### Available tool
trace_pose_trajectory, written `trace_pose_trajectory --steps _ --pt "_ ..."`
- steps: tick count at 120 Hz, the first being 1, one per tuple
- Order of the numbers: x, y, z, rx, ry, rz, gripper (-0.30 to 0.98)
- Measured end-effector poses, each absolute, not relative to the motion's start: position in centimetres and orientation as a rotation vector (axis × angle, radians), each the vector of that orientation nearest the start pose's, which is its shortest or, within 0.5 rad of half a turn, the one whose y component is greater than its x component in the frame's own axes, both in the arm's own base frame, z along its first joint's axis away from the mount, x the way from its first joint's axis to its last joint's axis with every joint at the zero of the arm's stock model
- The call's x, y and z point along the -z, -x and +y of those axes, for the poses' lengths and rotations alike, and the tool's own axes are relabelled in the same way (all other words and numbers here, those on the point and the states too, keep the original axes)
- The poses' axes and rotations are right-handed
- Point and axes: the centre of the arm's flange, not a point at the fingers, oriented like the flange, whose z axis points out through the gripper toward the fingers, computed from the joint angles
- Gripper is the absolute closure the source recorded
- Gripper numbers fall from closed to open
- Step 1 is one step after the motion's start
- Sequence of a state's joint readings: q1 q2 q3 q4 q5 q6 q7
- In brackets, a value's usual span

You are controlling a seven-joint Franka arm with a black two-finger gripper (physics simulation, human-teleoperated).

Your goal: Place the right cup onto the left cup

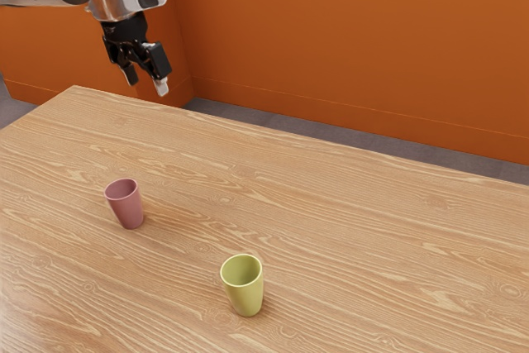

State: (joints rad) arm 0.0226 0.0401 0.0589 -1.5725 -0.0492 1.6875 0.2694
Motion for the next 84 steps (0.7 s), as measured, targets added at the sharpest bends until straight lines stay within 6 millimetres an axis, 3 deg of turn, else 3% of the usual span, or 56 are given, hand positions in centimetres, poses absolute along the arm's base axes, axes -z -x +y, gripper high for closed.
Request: trace_pose_trajectory --steps 24,34,51,61,72,84 --pt "-61.1 -57.6 4.1 0.123 3.16 0.294 0.0" --pt "-59.9 -57.3 4.1 0.082 3.173 0.293 0.0" --pt "-56.2 -56.7 3.2 0.027 3.191 0.306 0.0" --pt "-53.4 -55.4 2.1 0.008 3.192 0.322 0.0" --pt "-51.4 -54.2 -0.1 0.008 3.184 0.371 0.0" --pt "-50.5 -52.6 -5.7 0.015 3.157 0.514 0.0"
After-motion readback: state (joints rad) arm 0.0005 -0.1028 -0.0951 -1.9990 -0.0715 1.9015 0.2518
